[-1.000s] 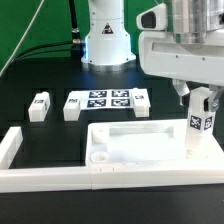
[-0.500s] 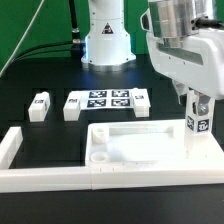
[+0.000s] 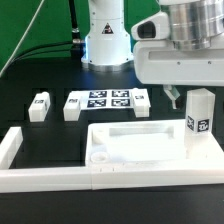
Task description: Assemble desk
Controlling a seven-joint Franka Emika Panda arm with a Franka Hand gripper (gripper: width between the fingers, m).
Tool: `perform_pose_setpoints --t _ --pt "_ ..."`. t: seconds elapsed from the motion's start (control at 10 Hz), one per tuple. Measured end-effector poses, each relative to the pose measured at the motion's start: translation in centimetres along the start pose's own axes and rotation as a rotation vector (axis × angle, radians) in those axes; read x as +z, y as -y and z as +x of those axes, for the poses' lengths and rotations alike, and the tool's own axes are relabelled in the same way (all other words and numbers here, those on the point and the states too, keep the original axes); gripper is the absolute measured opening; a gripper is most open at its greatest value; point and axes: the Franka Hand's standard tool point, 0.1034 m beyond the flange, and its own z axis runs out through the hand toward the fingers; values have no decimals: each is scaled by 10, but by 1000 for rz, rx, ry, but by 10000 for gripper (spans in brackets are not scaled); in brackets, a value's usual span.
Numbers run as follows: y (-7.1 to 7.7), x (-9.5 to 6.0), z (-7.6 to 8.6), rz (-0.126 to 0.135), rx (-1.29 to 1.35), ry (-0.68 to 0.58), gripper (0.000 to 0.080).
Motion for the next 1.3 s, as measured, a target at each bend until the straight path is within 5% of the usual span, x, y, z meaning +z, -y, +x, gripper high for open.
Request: perform_pose_setpoints --t 0.1,0.2,0.3,0.6,0.8,1.3 --pt "-1 1 0 -24 -145 -3 647" --pt "4 0 -4 -77 -338 -20 648" --pt "8 -3 -4 -93 -599 -23 648" --pt "4 -3 -1 -89 -590 -24 622" --pt "2 -3 1 -87 -444 -30 298" --pt "1 -1 -1 -69 265 -47 298"
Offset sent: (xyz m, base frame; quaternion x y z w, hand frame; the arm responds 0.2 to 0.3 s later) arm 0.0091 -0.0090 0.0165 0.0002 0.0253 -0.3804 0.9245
